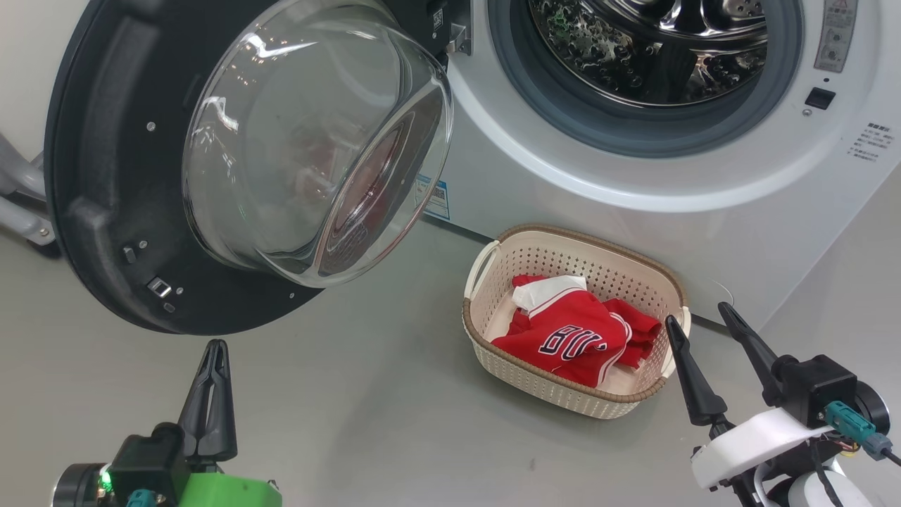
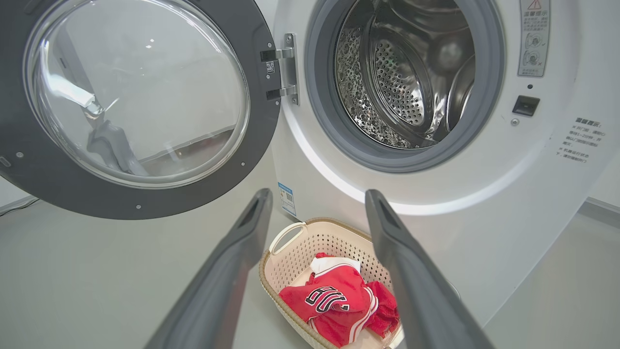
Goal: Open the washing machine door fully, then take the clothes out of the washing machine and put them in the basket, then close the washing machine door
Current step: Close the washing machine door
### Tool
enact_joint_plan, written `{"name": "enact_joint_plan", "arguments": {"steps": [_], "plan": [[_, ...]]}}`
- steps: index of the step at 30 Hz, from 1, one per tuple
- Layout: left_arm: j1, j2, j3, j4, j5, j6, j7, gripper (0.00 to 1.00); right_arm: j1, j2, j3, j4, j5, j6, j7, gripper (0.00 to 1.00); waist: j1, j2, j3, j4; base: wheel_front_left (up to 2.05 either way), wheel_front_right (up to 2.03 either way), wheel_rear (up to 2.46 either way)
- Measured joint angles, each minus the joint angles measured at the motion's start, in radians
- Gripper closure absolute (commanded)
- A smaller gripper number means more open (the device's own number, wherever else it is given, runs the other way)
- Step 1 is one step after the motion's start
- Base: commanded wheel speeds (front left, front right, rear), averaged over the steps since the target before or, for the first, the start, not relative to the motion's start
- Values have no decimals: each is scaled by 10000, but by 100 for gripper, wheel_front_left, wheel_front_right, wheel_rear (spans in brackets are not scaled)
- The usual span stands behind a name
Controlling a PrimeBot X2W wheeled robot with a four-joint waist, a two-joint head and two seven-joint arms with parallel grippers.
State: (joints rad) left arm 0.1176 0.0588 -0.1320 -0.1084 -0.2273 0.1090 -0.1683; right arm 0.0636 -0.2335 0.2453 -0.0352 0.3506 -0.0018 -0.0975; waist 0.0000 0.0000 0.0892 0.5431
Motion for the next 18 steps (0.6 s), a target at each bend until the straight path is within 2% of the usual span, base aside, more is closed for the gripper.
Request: {"name": "enact_joint_plan", "arguments": {"steps": [6, 9, 12, 18], "plan": [[8, -8, 56, -48, -31, 0, 0, 100, -12, 2, 0, 2, 0, -2, 0, 0, 0, 0, 10, -1, 0, 0, 0], [9, -38, 88, -253, -476, 0, -19, 100, -21, 2, 2, 2, 0, -2, 0, 0, 0, 0, 24, 4, 0, 0, 0], [7, -100, 107, -598, -1624, -56, -167, 100, -34, 2, 6, 2, 0, -4, 0, 0, 0, 0, 39, 11, 0, 0, 0], [-7, -125, 128, -1333, -4493, -809, -313, 100, -40, -8, 10, 2, 0, -4, 0, 0, 0, 0, 69, 23, 0, 0, 0]]}}
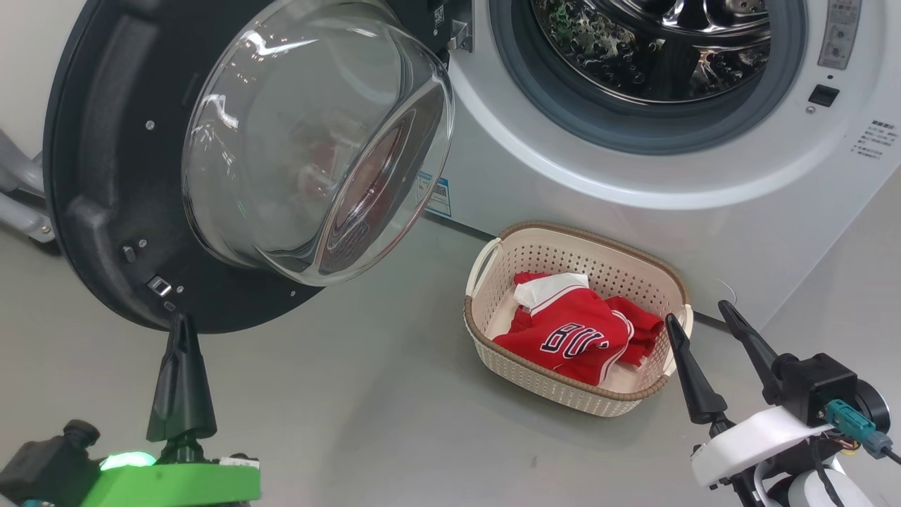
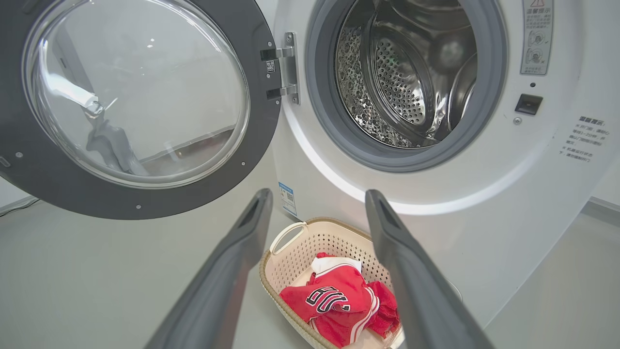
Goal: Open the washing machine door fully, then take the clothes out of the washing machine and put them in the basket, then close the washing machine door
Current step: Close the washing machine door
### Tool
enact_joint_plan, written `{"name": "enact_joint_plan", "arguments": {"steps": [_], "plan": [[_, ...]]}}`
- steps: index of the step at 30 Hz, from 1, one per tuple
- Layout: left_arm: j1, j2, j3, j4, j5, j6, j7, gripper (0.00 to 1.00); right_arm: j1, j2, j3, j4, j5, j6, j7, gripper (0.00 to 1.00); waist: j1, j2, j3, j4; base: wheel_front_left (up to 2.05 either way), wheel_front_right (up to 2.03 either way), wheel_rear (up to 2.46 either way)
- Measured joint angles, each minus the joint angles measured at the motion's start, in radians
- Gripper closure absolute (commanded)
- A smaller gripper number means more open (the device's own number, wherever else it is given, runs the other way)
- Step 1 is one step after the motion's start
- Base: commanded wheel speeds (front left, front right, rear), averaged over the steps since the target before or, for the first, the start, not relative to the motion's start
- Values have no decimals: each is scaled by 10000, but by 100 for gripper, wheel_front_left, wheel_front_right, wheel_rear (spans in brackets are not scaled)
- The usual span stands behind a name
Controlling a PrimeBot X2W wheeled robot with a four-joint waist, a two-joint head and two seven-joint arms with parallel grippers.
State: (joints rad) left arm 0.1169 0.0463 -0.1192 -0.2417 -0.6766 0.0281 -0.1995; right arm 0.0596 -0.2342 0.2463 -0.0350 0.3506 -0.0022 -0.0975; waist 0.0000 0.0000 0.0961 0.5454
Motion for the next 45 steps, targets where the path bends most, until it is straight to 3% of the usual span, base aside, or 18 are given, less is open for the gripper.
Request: {"name": "enact_joint_plan", "arguments": {"steps": [4, 7, 12, 27, 34, 45], "plan": [[-5, 4, -382, -719, -2734, -278, -182, 100, -3, -12, -2, -2, 0, -2, 29, 0, 0, 0, 29, 3, 0, 0, 0], [-6, 0, -644, -1139, -3716, -410, -311, 100, -3, -17, -4, -4, 0, -2, 42, 0, 0, 0, 47, 4, 0, 0, 0], [-22, -4, -460, -1848, -6013, -1055, -397, 100, -4, -40, -21, -12, 0, -4, 46, 0, 0, 0, 92, 8, 0, 0, 0], [-886, 96, 2627, -2529, -8157, -1300, -458, 100, -9, -184, -35, -240, -31, -15, 151, 0, 0, 0, 388, 60, 0, 0, 0], [-1645, 623, 4000, -1622, -9607, -1244, -376, 100, -118, -230, 117, -414, -100, 6, 313, 0, 0, 0, 571, 76, 0, 0, 0], [-2813, 1808, 4736, 1047, -11371, -54, 738, 100, -122, -435, 140, -637, -115, 15, 487, 0, 0, 0, 867, 28, 0, 0, 0]]}}
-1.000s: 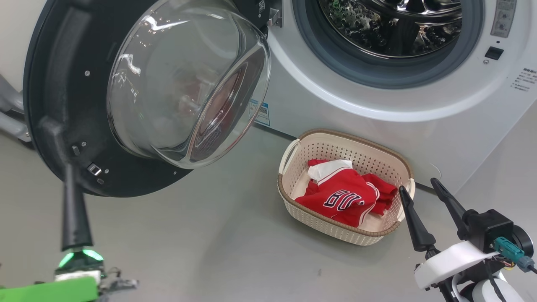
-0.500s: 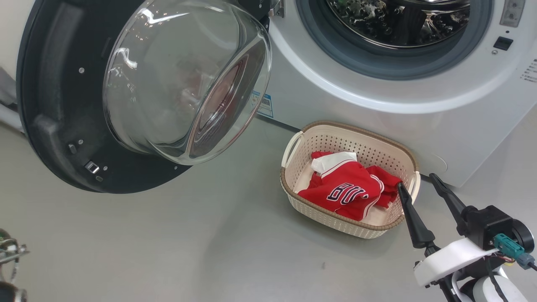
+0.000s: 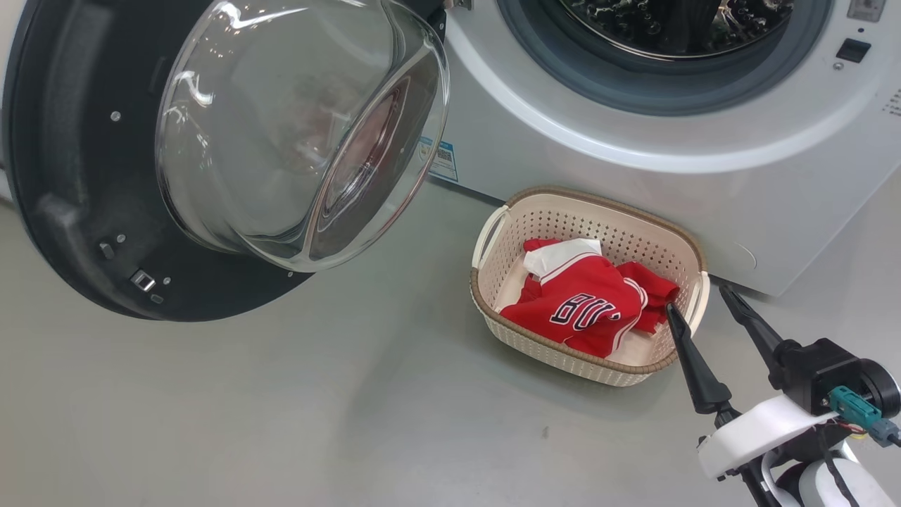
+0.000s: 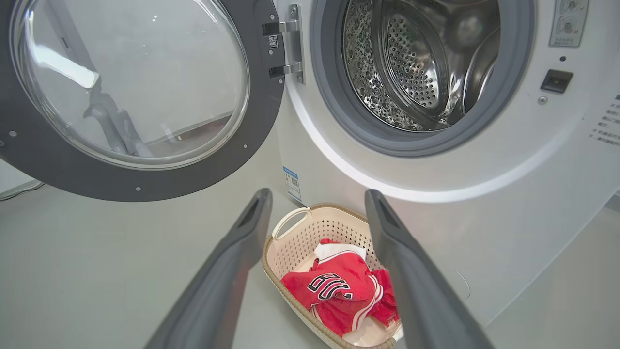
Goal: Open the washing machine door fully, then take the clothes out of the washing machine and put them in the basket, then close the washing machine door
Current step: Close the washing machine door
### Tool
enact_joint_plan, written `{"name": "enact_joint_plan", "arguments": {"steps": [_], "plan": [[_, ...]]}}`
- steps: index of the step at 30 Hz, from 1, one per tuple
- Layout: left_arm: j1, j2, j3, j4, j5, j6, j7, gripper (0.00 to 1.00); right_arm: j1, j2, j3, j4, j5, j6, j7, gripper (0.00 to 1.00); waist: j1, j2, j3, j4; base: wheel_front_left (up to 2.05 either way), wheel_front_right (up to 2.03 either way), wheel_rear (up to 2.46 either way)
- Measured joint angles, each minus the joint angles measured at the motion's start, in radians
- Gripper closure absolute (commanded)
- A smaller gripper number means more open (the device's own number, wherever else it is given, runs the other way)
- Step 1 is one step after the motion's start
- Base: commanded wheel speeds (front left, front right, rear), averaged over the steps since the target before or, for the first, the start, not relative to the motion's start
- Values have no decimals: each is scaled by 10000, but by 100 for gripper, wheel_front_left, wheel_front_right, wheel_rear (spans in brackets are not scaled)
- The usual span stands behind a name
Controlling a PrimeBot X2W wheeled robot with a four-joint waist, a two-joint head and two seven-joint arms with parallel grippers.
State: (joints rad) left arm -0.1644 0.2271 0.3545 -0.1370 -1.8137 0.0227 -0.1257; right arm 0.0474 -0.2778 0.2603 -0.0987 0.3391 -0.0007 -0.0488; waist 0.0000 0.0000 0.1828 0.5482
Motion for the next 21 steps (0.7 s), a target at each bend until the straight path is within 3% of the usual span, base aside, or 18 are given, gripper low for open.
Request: {"name": "enact_joint_plan", "arguments": {"steps": [7, 13, 21], "plan": [[-611, 784, 58, 1296, -479, 719, 755, 100, -111, -92, 56, -178, -73, 98, 173, 0, 0, 0, 214, -229, 0, 0, 0], [-1111, 1331, -113, 2403, -548, 863, 1258, 100, -230, -192, 67, -334, -73, 176, 272, 0, 0, 0, 479, -513, 0, 0, 0], [-1675, 1486, -700, 3233, -548, 867, 1705, 100, -402, -301, 29, -462, -73, 221, 359, 0, 0, 0, 793, -809, 0, 0, 0]]}}
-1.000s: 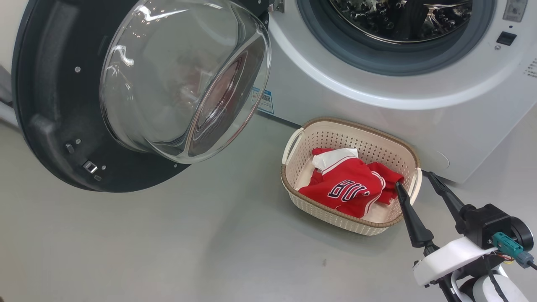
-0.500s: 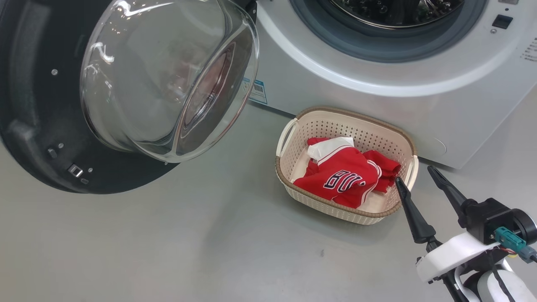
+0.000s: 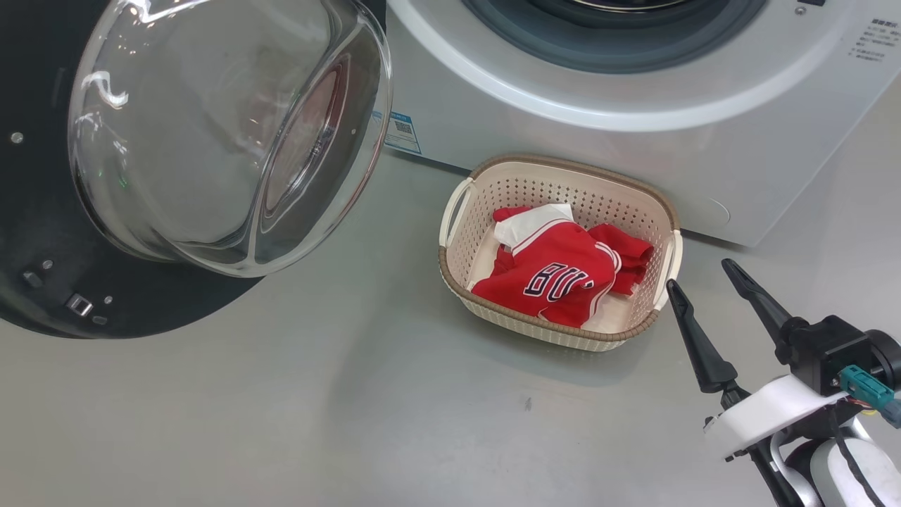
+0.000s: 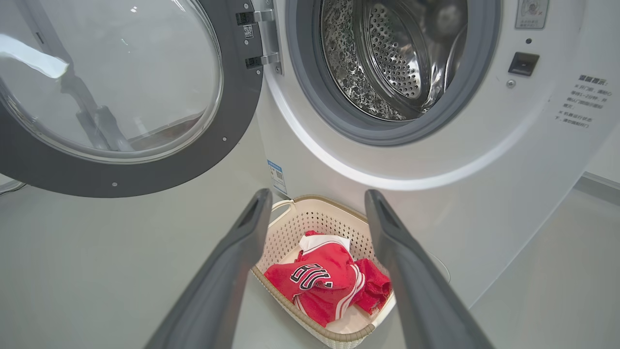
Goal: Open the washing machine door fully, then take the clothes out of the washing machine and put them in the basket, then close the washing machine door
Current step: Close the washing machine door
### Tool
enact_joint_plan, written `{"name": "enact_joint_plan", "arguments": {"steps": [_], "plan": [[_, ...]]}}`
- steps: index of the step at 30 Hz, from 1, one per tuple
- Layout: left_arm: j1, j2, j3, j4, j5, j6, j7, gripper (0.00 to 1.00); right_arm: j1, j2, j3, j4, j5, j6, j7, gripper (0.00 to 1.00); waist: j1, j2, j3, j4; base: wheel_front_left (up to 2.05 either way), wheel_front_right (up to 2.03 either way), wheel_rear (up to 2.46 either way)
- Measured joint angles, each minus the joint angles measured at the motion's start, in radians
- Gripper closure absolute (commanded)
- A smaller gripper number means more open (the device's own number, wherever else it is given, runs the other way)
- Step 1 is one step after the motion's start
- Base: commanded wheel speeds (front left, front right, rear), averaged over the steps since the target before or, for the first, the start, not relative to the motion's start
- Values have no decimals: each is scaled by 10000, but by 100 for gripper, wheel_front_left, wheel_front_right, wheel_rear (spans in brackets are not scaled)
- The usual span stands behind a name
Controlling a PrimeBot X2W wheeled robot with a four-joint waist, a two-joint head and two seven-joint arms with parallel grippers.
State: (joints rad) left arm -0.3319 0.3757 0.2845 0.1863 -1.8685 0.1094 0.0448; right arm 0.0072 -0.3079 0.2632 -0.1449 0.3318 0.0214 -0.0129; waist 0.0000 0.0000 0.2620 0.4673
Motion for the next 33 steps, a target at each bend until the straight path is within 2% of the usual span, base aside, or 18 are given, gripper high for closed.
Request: {"name": "enact_joint_plan", "arguments": {"steps": [22, 33], "plan": [[-561, -19, -905, 1695, 44, -19, 991, 100, -21, -86, -180, -17, 0, 25, 0, 0, 0, 0, 139, -41, 0, 0, 0], [-553, -38, -1099, 1958, -157, -667, 1785, 100, -22, -75, -203, 10, 10, 25, -13, 0, 0, 0, 38, 81, 0, 0, 0]]}}
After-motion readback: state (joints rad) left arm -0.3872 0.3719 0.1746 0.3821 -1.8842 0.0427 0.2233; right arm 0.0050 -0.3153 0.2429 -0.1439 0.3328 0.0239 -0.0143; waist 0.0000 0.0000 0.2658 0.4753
